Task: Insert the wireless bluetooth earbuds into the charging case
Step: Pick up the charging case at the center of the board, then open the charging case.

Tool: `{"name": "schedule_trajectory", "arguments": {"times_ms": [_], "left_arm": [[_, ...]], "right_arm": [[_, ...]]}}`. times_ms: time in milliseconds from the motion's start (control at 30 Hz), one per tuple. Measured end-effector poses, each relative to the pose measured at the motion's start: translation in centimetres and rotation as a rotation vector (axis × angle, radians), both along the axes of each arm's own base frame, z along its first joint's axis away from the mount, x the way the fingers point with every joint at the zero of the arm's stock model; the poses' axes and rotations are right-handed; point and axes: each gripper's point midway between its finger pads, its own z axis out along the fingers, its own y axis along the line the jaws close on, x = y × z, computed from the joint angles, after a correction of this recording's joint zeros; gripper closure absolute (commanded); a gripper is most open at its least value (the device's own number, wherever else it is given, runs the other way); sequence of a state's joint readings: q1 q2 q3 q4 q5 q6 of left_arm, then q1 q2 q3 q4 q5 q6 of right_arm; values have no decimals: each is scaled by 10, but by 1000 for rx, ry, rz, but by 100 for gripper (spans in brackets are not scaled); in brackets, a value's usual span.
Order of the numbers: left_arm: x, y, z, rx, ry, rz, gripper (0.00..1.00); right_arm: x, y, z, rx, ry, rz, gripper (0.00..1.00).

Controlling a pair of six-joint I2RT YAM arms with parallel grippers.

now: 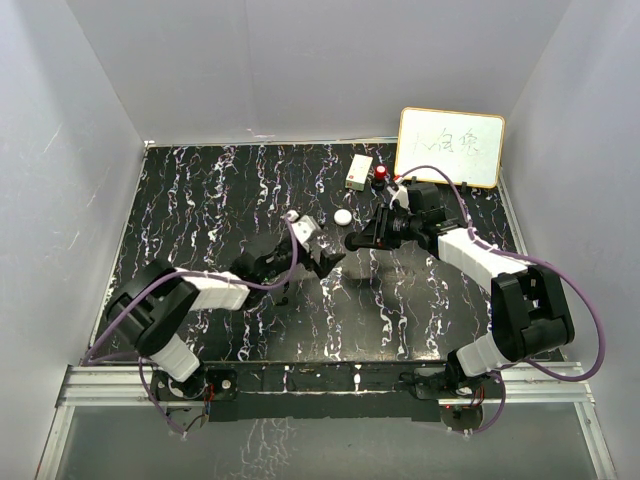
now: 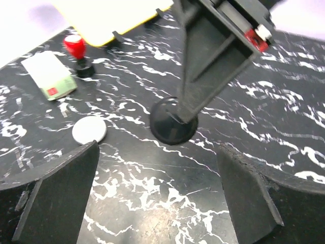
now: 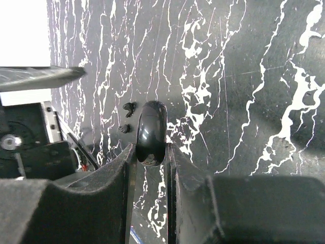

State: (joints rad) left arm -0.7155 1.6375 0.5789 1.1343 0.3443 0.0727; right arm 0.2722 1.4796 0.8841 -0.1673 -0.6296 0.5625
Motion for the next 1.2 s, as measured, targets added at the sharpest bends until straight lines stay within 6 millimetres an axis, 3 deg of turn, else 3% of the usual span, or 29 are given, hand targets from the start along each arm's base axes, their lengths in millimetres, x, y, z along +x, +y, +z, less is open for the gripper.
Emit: {"name": "schedule_trajectory", "arguments": {"times_ms": [133, 333, 600, 1200], "left_arm": [[14, 22, 24, -57, 53, 159, 1], [46, 27, 44, -98, 203, 331, 1], [42, 32, 9, -51, 360, 384, 1], [23, 20, -5, -56, 413, 320, 1]], "right_arm": [[0, 0, -1, 2, -21, 9, 100], [-9, 2, -1, 30, -40, 36, 100], [-10, 6, 11, 75, -87, 47, 100], [-6, 13, 27, 136, -124, 58, 100]]}}
